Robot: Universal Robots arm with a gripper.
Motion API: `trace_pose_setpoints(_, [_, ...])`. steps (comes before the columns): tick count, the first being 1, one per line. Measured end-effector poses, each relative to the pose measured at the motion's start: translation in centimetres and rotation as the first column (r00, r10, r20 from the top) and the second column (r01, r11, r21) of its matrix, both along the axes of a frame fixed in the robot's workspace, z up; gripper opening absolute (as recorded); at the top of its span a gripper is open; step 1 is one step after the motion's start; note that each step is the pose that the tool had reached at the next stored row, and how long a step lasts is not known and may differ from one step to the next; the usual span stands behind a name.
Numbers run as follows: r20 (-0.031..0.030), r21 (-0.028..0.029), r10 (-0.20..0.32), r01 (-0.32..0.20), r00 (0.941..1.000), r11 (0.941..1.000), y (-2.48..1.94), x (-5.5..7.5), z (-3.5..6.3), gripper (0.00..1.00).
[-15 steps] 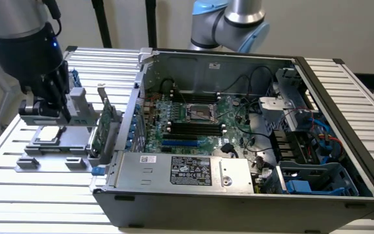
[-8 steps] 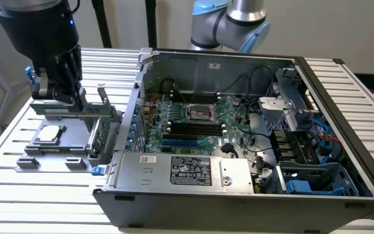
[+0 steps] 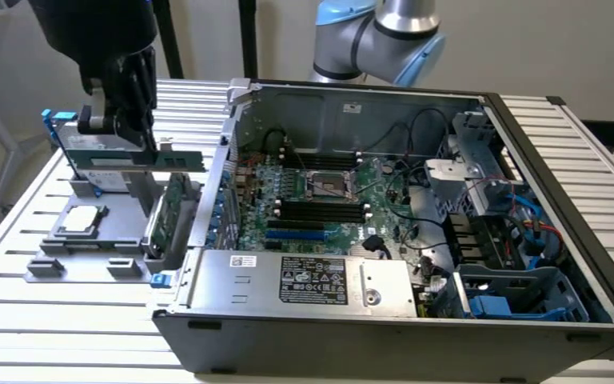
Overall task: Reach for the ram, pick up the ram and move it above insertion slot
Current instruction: 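Pick up the ram and move it above insertion slot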
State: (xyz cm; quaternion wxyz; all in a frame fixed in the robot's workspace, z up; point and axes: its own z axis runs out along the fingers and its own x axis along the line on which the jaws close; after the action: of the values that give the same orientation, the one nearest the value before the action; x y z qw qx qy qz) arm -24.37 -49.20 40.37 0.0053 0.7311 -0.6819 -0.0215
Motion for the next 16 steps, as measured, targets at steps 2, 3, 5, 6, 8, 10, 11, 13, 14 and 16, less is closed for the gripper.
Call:
trace_pose_setpoints(2, [-0.0001,0.0009,0.0,0.0,1.0,1.0,0.12,0.6,0.14,0.14])
trace_pose_setpoints(3, [-0.0001,0.0017,0.0,0.0,1.0,1.0,0.17,0.9,0.18,0.14])
trace_pose_setpoints(5, [-0.0001,0.0049,0.0,0.0,1.0,1.0,0.26,1.6,0.21,0.14])
trace_pose_setpoints(6, [-0.0001,0.007,0.0,0.0,1.0,1.0,0.3,1.9,0.22,0.14])
trace_pose_setpoints(8, [-0.0002,0.0116,0.0,0.0,1.0,0.9999,0.39,2.6,0.22,0.14])
trace_pose_setpoints(10, [-0.0002,0.0154,0.0,0.0,1.0,0.9999,0.48,3.3,0.22,0.14])
trace_pose_setpoints(11, [-0.0003,0.017,0.0,0.0,1.0,0.9999,0.54,3.7,0.22,0.14])
trace_pose_setpoints(13, [-0.0004,0.0202,0.0,0.0,1.0,0.9998,0.65,4.5,0.22,0.14])
trace_pose_setpoints(14, [-0.0007,0.0214,0.0,0.0,1.0,0.9998,0.71,4.9,0.22,0.14])
trace_pose_setpoints(16, [-0.0009,0.0235,0.0,0.0,1.0,0.9997,0.84,5.8,0.22,0.14])
